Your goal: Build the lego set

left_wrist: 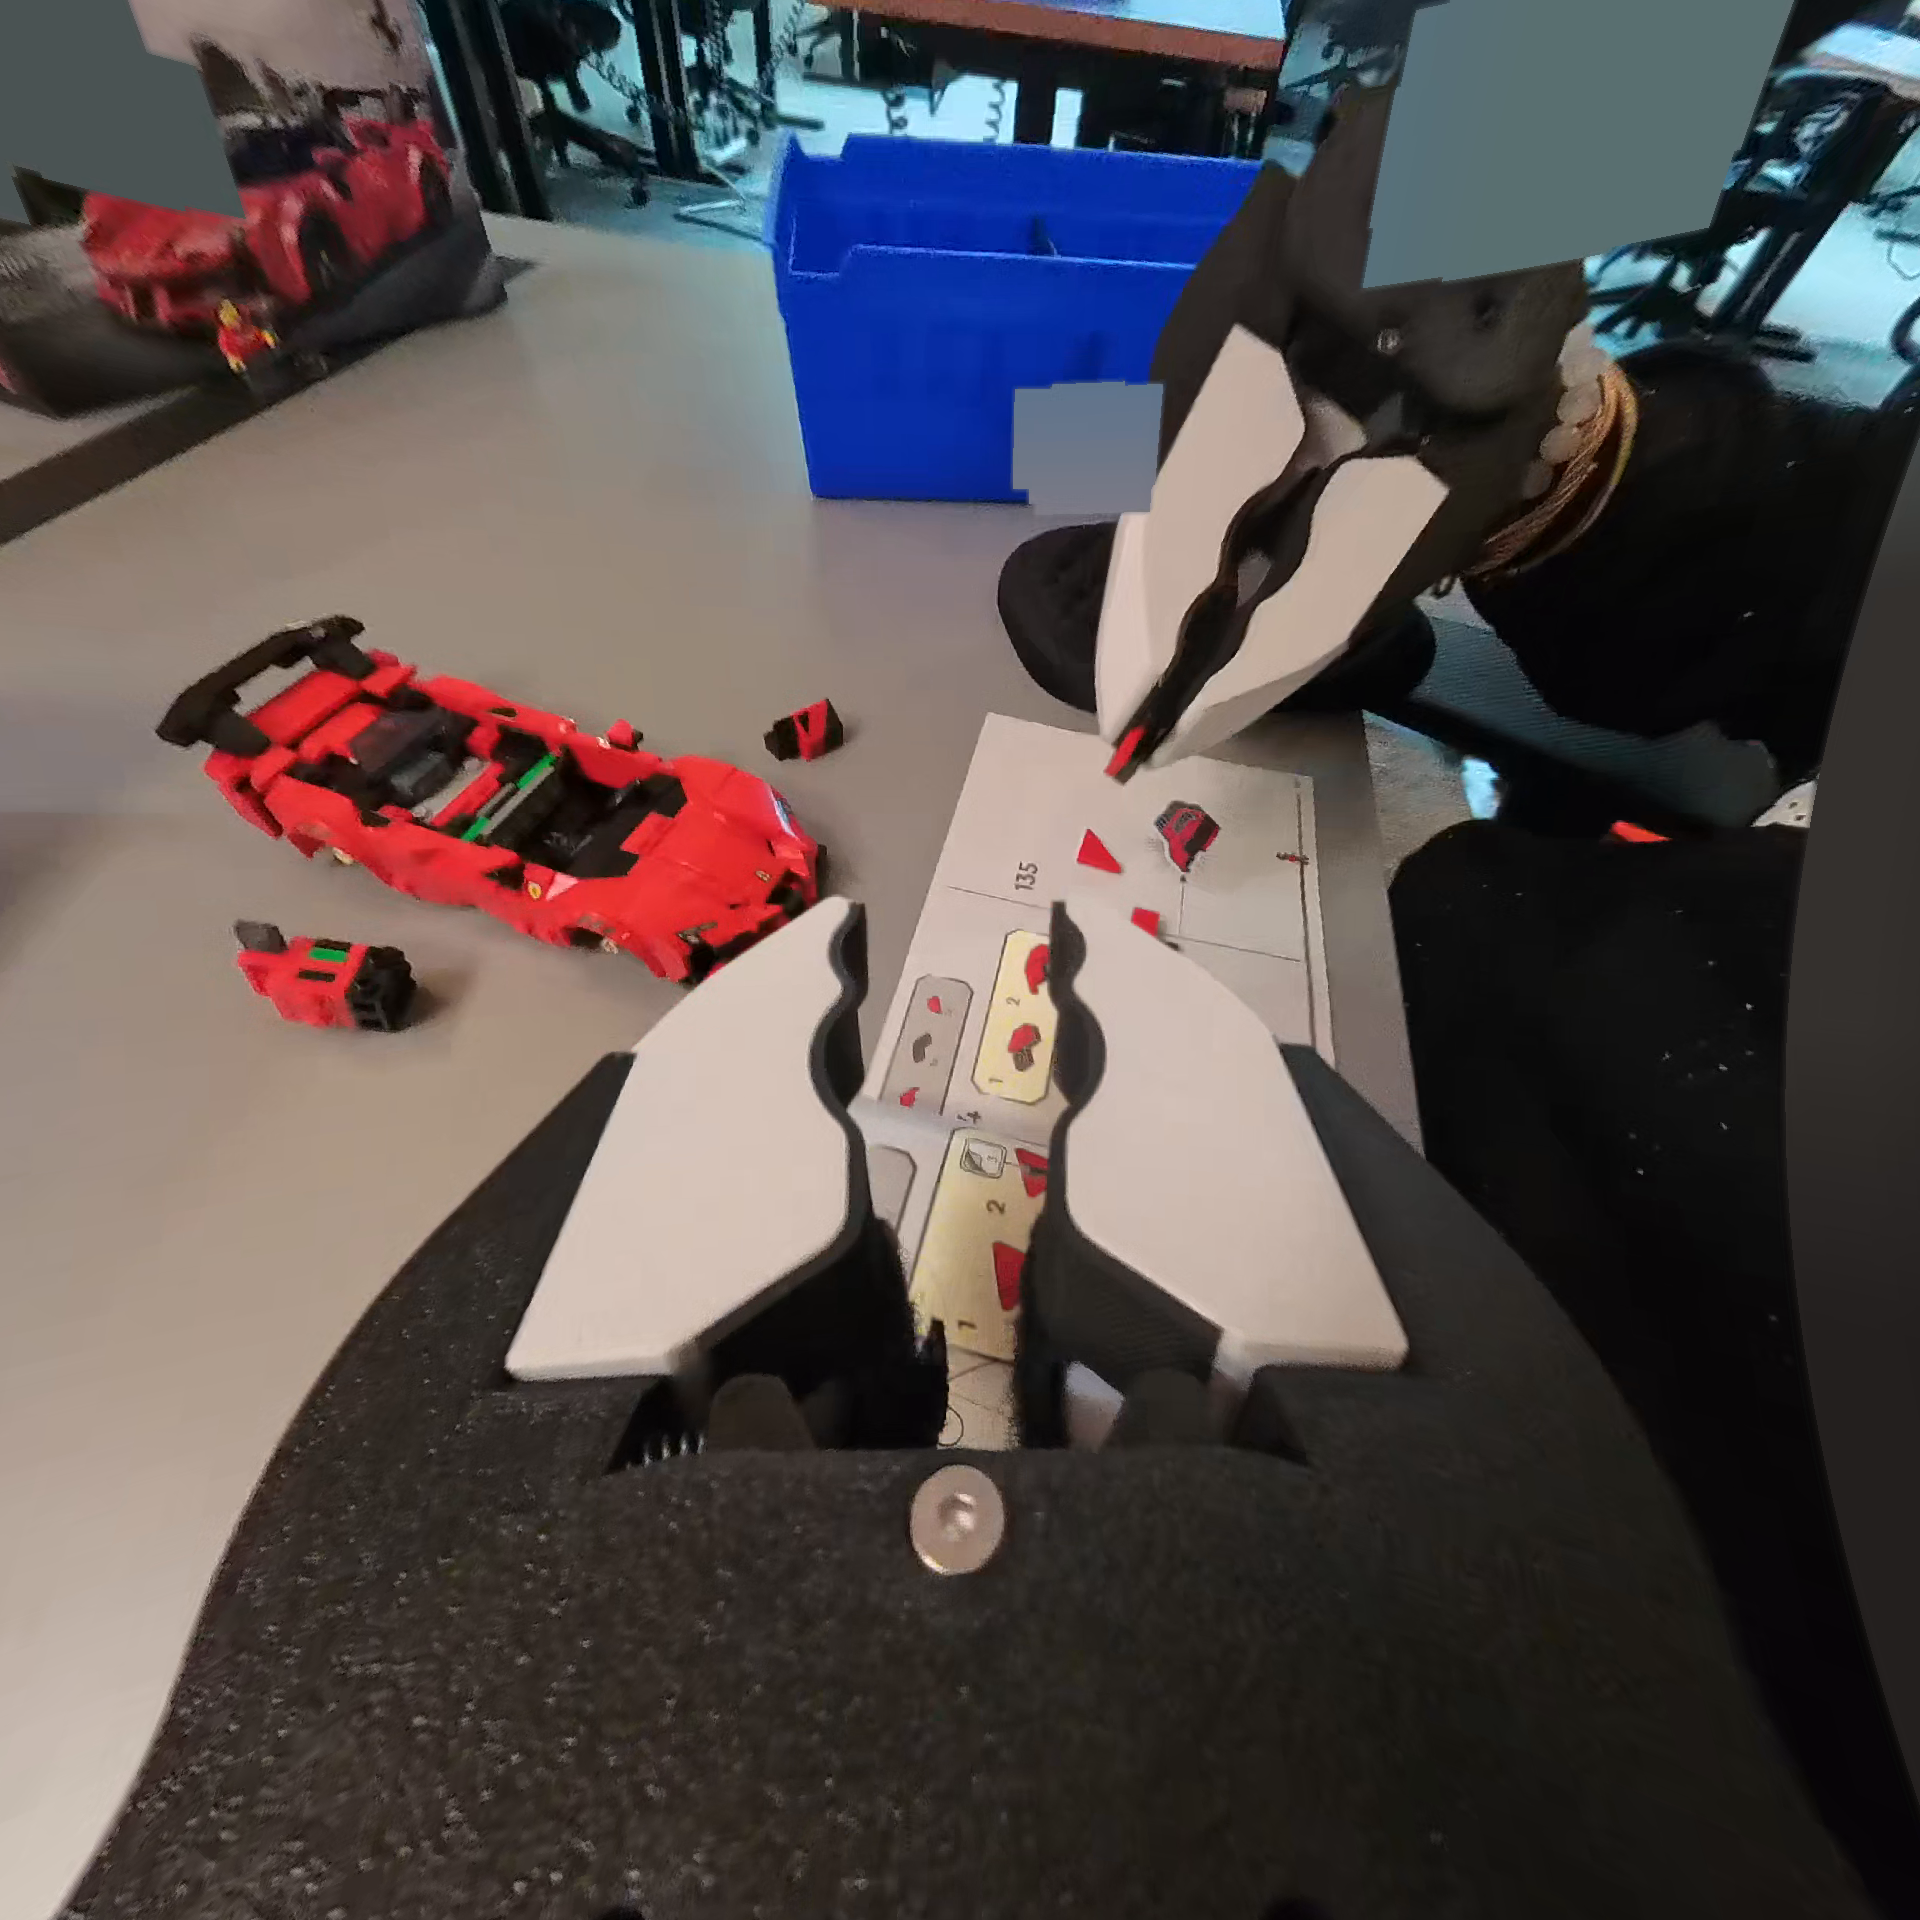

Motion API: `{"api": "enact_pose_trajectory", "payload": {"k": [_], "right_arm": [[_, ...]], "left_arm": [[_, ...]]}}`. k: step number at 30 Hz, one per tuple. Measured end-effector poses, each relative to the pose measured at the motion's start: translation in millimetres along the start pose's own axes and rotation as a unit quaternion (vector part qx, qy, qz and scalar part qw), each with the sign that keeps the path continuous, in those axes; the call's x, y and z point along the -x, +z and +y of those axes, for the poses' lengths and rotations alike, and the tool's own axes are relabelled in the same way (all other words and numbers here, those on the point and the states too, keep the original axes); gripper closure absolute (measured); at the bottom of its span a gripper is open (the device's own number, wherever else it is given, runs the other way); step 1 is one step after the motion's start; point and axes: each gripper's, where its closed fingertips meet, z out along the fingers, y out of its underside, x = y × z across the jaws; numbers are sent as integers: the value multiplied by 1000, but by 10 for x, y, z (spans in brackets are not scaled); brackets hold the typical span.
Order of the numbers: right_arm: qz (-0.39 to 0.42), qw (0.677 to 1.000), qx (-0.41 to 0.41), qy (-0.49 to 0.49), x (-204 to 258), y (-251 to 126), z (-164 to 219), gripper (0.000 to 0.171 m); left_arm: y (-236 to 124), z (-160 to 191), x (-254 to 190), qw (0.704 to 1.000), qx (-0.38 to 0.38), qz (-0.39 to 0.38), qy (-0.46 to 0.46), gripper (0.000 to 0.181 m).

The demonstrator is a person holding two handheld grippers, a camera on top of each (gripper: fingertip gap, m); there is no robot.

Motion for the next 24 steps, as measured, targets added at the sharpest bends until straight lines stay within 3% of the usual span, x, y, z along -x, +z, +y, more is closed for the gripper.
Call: {"api": "enact_pose_trajectory", "payload": {"k": [6,16,24], "right_arm": [[5,990,104,-93,89,217,292,164],[-12,930,121,-346,123,384,305,164],[-50,906,135,-397,116,398,364,157]], "left_arm": [[51,38,-37,1000,3,20,-17,148],[-1,9,62,999,-30,10,-34,150],[-15,-1,72,997,-48,25,-57,150]]}}
